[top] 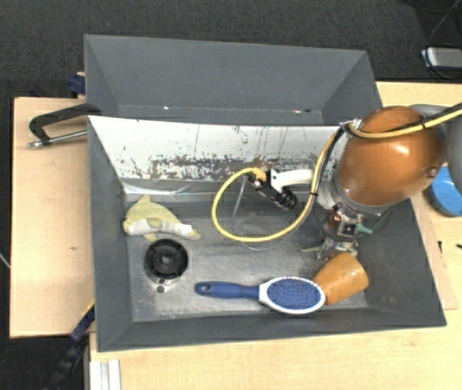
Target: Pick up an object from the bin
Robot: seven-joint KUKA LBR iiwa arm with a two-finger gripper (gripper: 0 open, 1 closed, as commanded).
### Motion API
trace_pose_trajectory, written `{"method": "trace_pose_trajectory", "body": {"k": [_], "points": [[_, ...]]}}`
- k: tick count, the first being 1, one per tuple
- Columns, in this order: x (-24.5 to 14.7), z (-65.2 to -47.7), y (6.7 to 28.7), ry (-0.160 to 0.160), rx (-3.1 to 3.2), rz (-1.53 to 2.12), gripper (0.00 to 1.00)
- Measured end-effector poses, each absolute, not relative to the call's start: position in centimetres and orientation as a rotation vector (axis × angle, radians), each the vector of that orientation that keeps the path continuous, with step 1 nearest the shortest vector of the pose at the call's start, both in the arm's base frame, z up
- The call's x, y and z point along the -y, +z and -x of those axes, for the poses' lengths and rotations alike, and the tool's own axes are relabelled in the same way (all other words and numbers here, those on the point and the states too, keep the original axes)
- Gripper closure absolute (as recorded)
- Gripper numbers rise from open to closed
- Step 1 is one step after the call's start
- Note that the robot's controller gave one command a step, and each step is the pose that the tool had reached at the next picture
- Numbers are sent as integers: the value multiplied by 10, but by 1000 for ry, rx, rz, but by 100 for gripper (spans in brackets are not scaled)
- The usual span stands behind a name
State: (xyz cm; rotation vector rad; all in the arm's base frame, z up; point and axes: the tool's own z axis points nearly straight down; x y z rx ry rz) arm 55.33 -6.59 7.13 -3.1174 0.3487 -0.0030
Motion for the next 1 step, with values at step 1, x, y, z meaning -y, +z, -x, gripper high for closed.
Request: {"method": "trace_pose_trajectory", "body": {"k": [1], "points": [[98,-537,225,-12,-323,3123,100]]}}
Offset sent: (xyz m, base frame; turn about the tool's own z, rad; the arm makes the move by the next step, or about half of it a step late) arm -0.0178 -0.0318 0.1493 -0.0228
